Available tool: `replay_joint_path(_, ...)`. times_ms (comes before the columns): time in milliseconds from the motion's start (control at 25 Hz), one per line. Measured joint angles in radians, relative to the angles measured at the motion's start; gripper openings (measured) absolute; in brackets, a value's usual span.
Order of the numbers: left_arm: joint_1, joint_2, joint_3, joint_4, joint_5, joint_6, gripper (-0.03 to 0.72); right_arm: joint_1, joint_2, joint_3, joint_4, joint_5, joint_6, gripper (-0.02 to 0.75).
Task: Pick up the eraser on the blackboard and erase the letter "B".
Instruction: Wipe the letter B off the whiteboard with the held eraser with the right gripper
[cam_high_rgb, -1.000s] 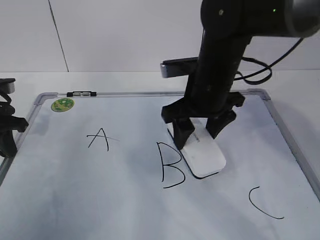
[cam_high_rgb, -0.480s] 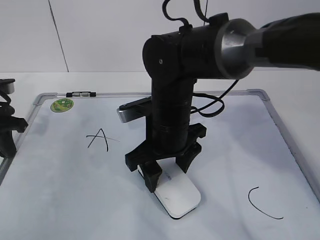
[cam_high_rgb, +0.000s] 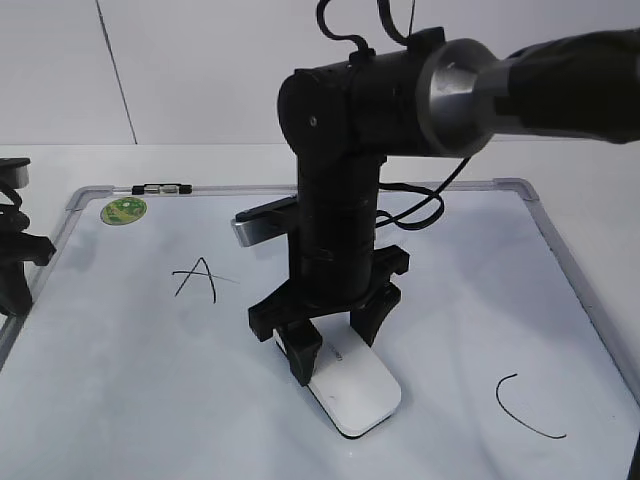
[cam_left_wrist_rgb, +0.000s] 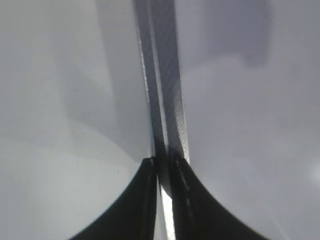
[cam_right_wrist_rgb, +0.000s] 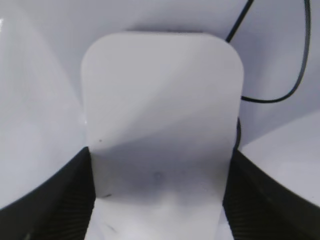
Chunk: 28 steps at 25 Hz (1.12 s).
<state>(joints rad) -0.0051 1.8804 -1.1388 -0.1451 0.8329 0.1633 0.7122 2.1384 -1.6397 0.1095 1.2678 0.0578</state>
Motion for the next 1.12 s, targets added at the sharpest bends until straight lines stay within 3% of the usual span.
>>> replay_joint_path(680,0.0,0.001,0.0,0.002,0.001,0.002,0.049,-0.013,0.05,-0.062,-0.035,0.066,-0.002,0.523)
replay_joint_path(960,0.0,0.001,0.0,0.002,0.001,0.002,0.049,-0.123,0.067,-0.098,0.014,0.063,0.006,0.522)
replay_joint_path(1120,0.0,0.001,-0.002,0.002,0.002,0.002,0.049,-0.204,0.077,-0.135,-0.047,0.043,0.021,0.522)
